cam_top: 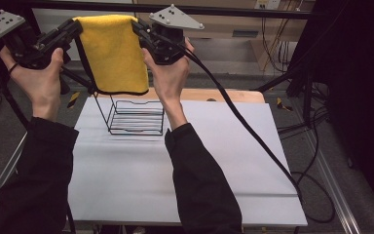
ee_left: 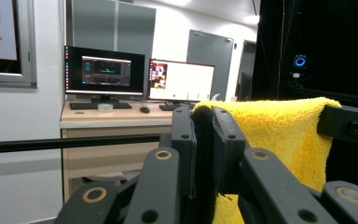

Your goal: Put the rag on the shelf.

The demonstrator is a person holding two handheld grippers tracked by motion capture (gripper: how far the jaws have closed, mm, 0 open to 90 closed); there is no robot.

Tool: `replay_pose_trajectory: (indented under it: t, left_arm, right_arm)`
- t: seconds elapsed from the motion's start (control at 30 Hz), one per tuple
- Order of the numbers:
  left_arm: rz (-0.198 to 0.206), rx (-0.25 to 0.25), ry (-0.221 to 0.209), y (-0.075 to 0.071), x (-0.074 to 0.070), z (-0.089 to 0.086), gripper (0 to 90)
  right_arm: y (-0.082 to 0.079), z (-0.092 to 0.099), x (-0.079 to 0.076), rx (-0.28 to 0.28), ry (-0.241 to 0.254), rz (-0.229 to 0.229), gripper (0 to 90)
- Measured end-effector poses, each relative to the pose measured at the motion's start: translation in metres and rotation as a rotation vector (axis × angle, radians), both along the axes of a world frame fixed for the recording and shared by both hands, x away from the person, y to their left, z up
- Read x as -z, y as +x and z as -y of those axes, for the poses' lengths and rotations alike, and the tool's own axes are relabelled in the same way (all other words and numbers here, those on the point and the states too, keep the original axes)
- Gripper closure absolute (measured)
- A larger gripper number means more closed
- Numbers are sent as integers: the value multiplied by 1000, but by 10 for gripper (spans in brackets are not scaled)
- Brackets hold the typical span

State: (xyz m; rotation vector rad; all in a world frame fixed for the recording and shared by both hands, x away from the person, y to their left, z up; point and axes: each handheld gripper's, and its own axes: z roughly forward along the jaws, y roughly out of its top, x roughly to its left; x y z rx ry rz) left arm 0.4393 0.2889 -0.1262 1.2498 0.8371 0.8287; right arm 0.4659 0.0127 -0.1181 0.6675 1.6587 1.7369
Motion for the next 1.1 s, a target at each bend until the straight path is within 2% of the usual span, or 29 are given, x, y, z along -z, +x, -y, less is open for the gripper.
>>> replay_pose_trajectory:
  t: [0.57,0.63,1.0,1.1]
  left_arm:
    - [-1,-10,-19,35,-17,2,808]
    - [-1,-20,-6,40,-17,3,808]
    - [-29,-36,25,67,-5,1,808]
    - [-39,-31,29,69,0,-1,808]
  right_arm:
    - [30,-3,-15,27,13,11,851]
    - [35,-3,-15,31,14,2,850]
    - [60,-7,-6,44,-16,-23,850]
    - [64,-8,-1,44,-25,-40,850]
